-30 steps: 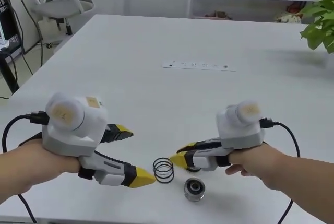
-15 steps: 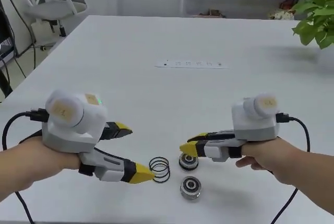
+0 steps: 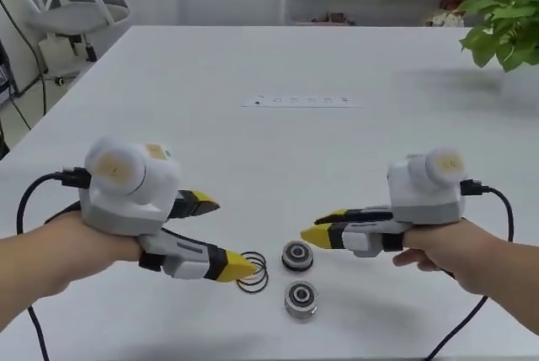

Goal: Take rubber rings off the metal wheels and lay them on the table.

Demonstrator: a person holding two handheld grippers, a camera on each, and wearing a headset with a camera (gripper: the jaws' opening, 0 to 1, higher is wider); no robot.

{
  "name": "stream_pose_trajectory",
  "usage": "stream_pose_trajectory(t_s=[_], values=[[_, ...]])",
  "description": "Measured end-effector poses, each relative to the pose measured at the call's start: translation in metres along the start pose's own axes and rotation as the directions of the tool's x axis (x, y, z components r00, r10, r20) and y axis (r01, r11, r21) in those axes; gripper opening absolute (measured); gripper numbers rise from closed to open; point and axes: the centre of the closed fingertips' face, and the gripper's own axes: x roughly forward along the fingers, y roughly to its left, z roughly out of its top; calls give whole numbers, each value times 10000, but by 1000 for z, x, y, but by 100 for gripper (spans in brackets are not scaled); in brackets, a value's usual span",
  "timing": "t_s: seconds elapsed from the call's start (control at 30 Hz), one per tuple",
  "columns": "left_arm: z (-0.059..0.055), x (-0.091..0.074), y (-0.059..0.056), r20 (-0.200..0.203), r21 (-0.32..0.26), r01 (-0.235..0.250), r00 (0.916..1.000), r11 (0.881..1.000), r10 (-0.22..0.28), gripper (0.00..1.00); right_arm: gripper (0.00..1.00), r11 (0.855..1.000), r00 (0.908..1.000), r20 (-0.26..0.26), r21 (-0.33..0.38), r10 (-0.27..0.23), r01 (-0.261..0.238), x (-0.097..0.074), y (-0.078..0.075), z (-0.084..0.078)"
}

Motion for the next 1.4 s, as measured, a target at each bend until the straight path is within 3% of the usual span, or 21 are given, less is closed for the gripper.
stream_pose_trajectory(t_s=[0.57, 0.93, 1.4], values=[[1, 26, -2, -192, 99, 170, 9997, 9998, -168, 65, 29, 9993, 9986, -516, -364, 69, -88, -1, -1, -26], [-4, 49, -12, -526, 253, 486, 9975, 9985, -472, 60, 26, 9963, 9948, -1011, -843, 88, -174, 3, 0, -45], [-4, 66, -19, -664, 213, 634, 9959, 9978, -618, 50, 21, 9933, 9951, -985, -1151, 22, -136, 9, 1, -47]])
